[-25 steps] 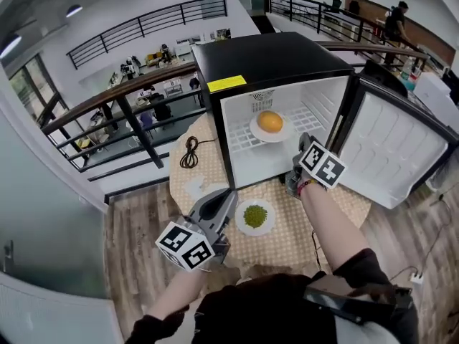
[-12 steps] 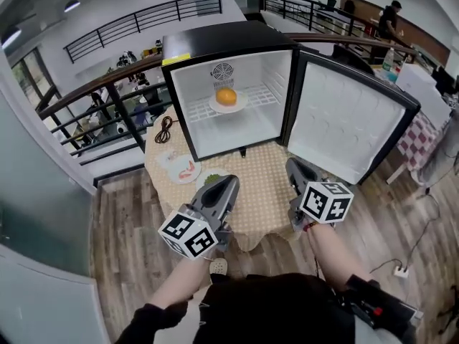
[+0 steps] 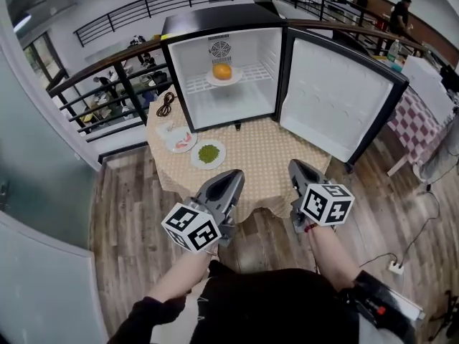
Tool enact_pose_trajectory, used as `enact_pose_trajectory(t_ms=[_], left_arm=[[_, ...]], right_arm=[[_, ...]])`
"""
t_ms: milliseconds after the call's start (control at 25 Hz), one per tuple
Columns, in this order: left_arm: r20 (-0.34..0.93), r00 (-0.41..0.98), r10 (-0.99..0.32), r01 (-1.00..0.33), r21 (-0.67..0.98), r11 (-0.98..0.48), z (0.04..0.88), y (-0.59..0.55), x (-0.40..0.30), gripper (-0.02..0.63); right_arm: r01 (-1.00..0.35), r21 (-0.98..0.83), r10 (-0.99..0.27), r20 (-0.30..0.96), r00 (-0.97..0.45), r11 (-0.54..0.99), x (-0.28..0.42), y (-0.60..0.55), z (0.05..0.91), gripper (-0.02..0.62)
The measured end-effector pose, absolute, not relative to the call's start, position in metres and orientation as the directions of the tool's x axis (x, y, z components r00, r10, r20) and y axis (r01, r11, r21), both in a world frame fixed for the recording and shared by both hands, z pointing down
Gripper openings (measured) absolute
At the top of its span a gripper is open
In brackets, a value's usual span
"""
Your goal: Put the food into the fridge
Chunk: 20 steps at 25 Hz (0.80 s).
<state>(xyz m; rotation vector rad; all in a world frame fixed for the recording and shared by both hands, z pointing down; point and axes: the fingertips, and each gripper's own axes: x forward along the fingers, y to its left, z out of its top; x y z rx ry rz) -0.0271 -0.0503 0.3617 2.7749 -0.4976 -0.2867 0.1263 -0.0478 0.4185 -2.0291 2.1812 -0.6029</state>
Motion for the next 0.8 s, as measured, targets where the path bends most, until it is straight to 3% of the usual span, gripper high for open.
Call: enact_pose_trajectory(t_ms=[800], left_arm=[[-0.144,0.905,-0.401,-0.332,0.351,-0.876,0.363,-0.001,-0.043,0.014]], right_arm=[[-0.95,-0.305,-0.972,0.195,-0.13,0.066,0.108,0.002,0.422,0.017]])
